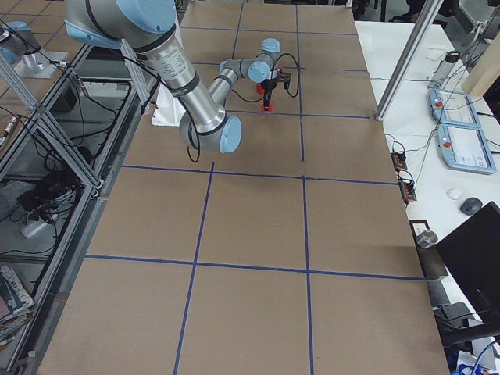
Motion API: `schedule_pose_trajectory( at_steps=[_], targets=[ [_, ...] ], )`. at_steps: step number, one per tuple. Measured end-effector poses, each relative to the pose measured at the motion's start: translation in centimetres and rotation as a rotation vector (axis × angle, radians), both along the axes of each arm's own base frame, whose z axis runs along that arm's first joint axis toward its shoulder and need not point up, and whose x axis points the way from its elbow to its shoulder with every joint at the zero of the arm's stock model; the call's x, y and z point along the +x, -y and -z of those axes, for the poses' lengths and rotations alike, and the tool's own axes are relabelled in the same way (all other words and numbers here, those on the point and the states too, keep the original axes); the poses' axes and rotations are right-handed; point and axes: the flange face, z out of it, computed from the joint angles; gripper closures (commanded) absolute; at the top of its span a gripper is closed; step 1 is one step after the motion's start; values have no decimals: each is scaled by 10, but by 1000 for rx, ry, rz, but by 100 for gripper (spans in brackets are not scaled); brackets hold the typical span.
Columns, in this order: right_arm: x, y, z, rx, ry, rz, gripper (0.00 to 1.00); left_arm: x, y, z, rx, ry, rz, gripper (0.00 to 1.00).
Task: Form red blocks into L shape at center
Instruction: 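Lift the red cube and carry it to the table center, then lower the red cube at the center and open the right gripper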
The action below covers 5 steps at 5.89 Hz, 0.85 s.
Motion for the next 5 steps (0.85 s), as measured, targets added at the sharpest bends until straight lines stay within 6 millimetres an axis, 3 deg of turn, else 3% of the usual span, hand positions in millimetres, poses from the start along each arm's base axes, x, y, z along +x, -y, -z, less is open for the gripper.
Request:
schedule_pose_trajectory(
  at_steps=[2, 5],
  targets=[
    [-14, -3, -4, 2, 12, 11, 99, 0, -1, -1, -2, 0, 1, 0],
    [-11, -4, -10, -12, -9, 86, 97, 0, -4, -4, -12, 1, 0, 0]
  ],
)
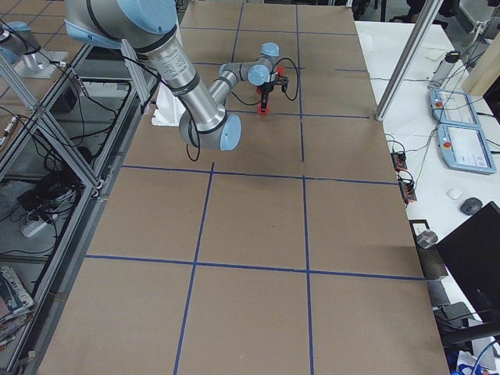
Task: Form red blocks into L shape at center
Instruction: 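Lower the red cube at the center and open the right gripper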
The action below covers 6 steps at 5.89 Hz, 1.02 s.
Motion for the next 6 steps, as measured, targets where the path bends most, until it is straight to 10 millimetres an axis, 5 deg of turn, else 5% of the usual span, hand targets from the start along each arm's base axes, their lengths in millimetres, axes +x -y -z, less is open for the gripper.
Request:
schedule_pose_trajectory(
  at_steps=[3, 5, 6],
  targets=[
    [7, 7, -6, -16, -1, 35, 79, 0, -1, -1, -2, -1, 0, 0],
    [7, 8, -7, -19, 0, 39, 42, 0, -1, -1, -2, -1, 0, 0],
    [6, 7, -8, -19, -2, 40, 33, 0, -1, -1, -1, -1, 1, 0]
  ],
)
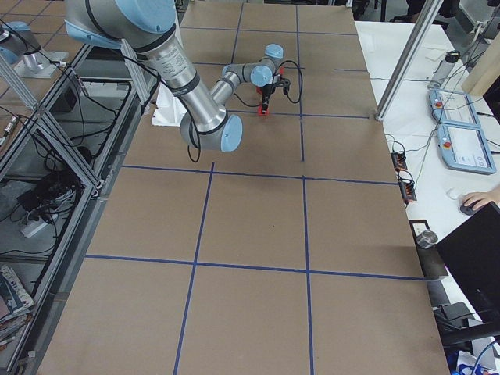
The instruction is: Form red blocks into L shape at center
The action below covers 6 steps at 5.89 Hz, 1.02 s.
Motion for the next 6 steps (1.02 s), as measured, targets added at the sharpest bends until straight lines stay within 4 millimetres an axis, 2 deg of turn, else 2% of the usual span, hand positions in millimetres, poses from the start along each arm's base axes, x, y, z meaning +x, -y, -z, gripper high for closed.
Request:
schedule_pose_trajectory(
  at_steps=[1, 3, 4, 5, 6],
  targets=[
    [-2, -2, -1, 0, -2, 1, 27, 0, 0, 0, 0, 0, 0, 0],
    [-3, -4, -1, 1, -3, 4, 2, 0, -1, -1, -2, 1, 0, 0],
    [-2, -5, 0, 1, 1, 5, 1, 0, -1, -1, -3, 2, 0, 0],
    [6, -1, 11, 6, 14, -2, 1, 0, -1, -2, -4, 3, 0, 0],
    [28, 6, 32, 15, 32, -25, 1, 0, -1, -2, -4, 5, 0, 0]
  ],
)
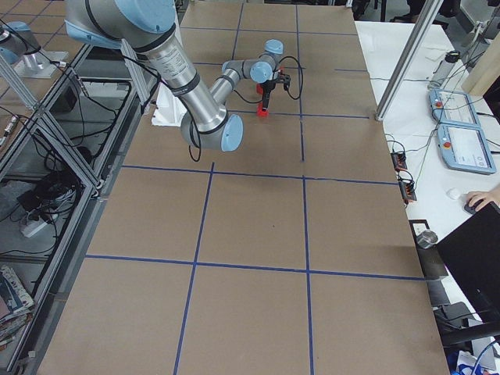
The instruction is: Form red blocks into L shape at center
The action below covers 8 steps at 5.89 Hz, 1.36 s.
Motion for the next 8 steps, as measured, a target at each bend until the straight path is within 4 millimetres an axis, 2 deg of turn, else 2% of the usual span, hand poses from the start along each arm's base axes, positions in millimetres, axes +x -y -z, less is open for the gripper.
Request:
schedule_pose_trajectory(
  at_steps=[1, 2, 3, 4, 5, 6, 7, 8],
  targets=[
    [39, 15, 25, 13, 17, -36, 1, 0, 1, 2, 5, 2, 0, 0],
    [85, 44, 34, 27, 29, -58, 1, 0, 2, 3, 10, 3, -1, 0],
    [139, 86, 17, 41, 36, -45, 1, 0, 4, 5, 16, 3, -1, 0],
    [197, 125, -20, 75, 33, -12, 1, 1, 14, 14, 41, 1, -1, 0],
    [262, 158, -70, 137, 10, 25, 1, 2, 31, 31, 87, -2, -1, 0],
    [333, 181, -125, 203, -17, 73, 1, 4, 47, 46, 128, -9, -1, 0],
    [409, 188, -188, 266, -33, 142, 1, 5, 60, 63, 151, -16, 12, 0],
    [483, 175, -253, 316, -47, 209, 1, 9, 71, 82, 163, -34, 36, 0]
  ],
)
